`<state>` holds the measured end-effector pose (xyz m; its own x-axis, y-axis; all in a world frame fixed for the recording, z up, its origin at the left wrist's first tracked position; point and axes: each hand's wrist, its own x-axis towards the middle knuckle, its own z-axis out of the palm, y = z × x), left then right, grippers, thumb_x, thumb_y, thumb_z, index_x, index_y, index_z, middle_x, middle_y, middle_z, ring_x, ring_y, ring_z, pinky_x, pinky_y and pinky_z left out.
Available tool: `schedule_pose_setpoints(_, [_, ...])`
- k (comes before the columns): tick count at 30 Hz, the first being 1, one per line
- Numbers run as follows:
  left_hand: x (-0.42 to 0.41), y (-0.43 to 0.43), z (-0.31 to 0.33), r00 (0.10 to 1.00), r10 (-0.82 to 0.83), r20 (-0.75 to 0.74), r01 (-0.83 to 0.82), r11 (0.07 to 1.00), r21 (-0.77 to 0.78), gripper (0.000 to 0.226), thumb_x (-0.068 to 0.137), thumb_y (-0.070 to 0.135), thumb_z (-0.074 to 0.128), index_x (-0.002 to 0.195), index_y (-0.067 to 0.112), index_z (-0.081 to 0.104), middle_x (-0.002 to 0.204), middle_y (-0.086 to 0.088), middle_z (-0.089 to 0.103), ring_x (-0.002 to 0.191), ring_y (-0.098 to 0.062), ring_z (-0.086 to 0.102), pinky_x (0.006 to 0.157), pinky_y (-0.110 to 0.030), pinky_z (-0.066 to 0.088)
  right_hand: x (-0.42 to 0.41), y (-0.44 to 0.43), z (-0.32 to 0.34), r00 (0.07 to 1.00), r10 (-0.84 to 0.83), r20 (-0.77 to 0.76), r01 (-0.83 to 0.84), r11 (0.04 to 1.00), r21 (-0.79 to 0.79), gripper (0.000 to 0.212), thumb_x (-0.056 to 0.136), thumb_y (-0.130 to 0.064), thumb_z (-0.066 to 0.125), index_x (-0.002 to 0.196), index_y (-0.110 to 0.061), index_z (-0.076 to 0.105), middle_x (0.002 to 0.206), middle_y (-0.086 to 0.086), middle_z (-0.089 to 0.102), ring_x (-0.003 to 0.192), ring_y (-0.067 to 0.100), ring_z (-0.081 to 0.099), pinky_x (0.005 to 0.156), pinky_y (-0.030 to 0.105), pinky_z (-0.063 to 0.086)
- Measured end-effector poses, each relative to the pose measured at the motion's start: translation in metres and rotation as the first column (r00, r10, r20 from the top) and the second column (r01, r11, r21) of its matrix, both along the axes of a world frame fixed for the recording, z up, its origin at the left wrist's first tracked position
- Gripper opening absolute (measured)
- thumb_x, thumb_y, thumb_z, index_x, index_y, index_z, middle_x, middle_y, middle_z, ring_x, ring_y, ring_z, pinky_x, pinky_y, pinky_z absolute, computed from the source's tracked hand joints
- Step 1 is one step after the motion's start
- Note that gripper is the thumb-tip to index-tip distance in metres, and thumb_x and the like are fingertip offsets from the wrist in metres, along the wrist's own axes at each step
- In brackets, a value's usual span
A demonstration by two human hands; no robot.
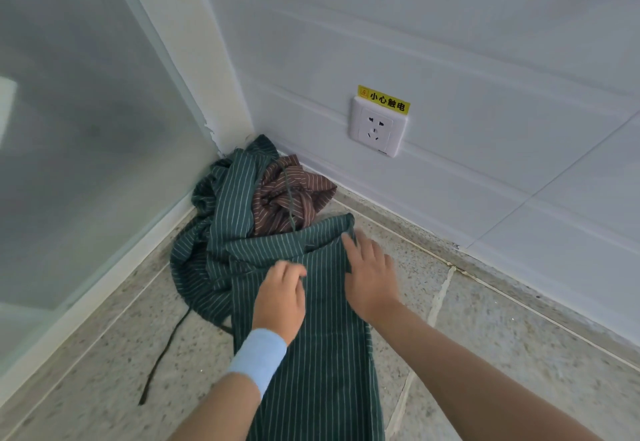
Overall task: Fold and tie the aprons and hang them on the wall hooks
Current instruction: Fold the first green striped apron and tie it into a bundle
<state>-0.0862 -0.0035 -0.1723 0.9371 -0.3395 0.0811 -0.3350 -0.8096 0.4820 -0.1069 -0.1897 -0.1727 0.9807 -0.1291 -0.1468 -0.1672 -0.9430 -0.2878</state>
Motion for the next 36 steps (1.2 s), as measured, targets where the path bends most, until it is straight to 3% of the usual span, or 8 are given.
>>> schedule_pose_setpoints(6, [-0.084, 0.062, -0.031, 0.976, 0.170, -0.132, -0.147, 0.975, 0.168, 0.020, 0.089, 0.015, 0.064, 0.108, 0.019, 0.061, 0.106, 0.006, 0.051, 0.093, -0.013, 0.055, 0.083, -0.030, 0.053, 0.010, 0.003, -0.011, 0.889, 0.278, -0.364, -0.312, 0.949, -0.037, 0.079, 0.097, -0.033, 0.050, 0.160, -0.025, 0.002, 0.166, 0.007, -0.012, 0.153, 0.029, -0.005, 0.123, 0.051, 0.007])
schedule_pose_setpoints(14, [-0.130, 0.077, -0.008, 0.801, 0.377, -0.465, -0.230, 0.911, 0.343, 0.041, 0.099, 0.049, 0.042, 0.127, 0.020, 0.052, 0.112, 0.003, 0.064, 0.094, -0.015, 0.062, 0.073, -0.028, 0.049, -0.059, 0.036, 0.009, 0.945, 0.288, -0.157, -0.301, 0.952, -0.061, 0.064, 0.093, -0.020, 0.052, 0.153, -0.023, 0.030, 0.162, 0.014, 0.016, 0.148, 0.035, 0.016, 0.121, 0.050, 0.019])
schedule_pose_setpoints(20, [-0.146, 0.071, 0.010, 0.749, 0.259, -0.610, -0.215, 0.966, 0.146, 0.031, 0.099, 0.034, 0.049, 0.073, 0.020, 0.045, 0.065, 0.003, 0.044, 0.056, -0.011, 0.041, 0.055, -0.028, 0.037, -0.152, 0.064, 0.012, 0.953, 0.270, -0.140, -0.277, 0.960, -0.031, 0.055, 0.093, -0.025, 0.051, 0.146, -0.022, 0.038, 0.130, 0.006, 0.042, 0.116, 0.025, 0.044, 0.100, 0.037, 0.042])
schedule_pose_setpoints(24, [-0.166, 0.082, 0.021, 0.592, 0.272, -0.758, -0.410, 0.912, 0.007, 0.028, 0.099, 0.039, 0.049, 0.090, 0.012, 0.053, 0.082, -0.004, 0.055, 0.071, -0.018, 0.058, 0.065, -0.033, 0.055, -0.197, 0.067, 0.008, 0.929, 0.275, -0.247, -0.295, 0.954, -0.046, 0.067, 0.094, -0.032, 0.053, 0.153, -0.022, 0.024, 0.155, 0.013, 0.025, 0.138, 0.032, 0.033, 0.113, 0.044, 0.033])
schedule_pose_setpoints(27, [-0.190, 0.093, 0.025, 0.384, 0.199, -0.901, -0.244, 0.964, 0.109, 0.029, 0.097, 0.035, 0.056, 0.113, 0.011, 0.053, 0.108, -0.011, 0.061, 0.085, -0.023, 0.068, 0.073, -0.032, 0.061, -0.221, 0.064, 0.007, 0.911, 0.254, -0.324, -0.296, 0.951, -0.088, 0.077, 0.095, -0.034, 0.053, 0.158, -0.022, 0.011, 0.165, 0.016, -0.005, 0.152, 0.036, 0.003, 0.122, 0.051, 0.013])
schedule_pose_setpoints(30, [-0.211, 0.098, 0.028, 0.377, 0.117, -0.919, -0.290, 0.957, 0.003, 0.023, 0.101, 0.024, 0.051, 0.111, 0.004, 0.052, 0.110, -0.019, 0.062, 0.086, -0.030, 0.069, 0.077, -0.044, 0.061, -0.240, 0.060, 0.010, 0.923, 0.207, -0.325, -0.251, 0.963, -0.101, 0.080, 0.095, -0.032, 0.054, 0.158, -0.022, 0.007, 0.164, 0.016, -0.015, 0.152, 0.036, -0.008, 0.123, 0.050, 0.010])
schedule_pose_setpoints(33, [-0.232, 0.102, 0.031, 0.393, 0.100, -0.914, -0.474, 0.874, -0.108, 0.016, 0.103, 0.022, 0.044, 0.099, 0.007, 0.047, 0.109, -0.022, 0.062, 0.085, -0.035, 0.071, 0.069, -0.048, 0.061, -0.257, 0.060, 0.016, 0.945, 0.108, -0.309, -0.125, 0.992, -0.034, 0.081, 0.090, -0.025, 0.057, 0.156, -0.021, 0.011, 0.162, 0.017, 0.001, 0.147, 0.036, 0.016, 0.118, 0.045, 0.028])
schedule_pose_setpoints(36, [-0.259, 0.107, 0.027, 0.248, 0.066, -0.966, -0.267, 0.964, -0.003, 0.020, 0.103, 0.024, 0.045, 0.115, 0.008, 0.045, 0.110, -0.016, 0.062, 0.084, -0.032, 0.073, 0.074, -0.042, 0.061, -0.273, 0.061, 0.020, 0.945, -0.099, -0.311, 0.127, 0.989, 0.073, 0.069, 0.088, -0.023, 0.055, 0.148, -0.018, 0.021, 0.138, 0.011, 0.033, 0.116, 0.027, 0.049, 0.095, 0.038, 0.048])
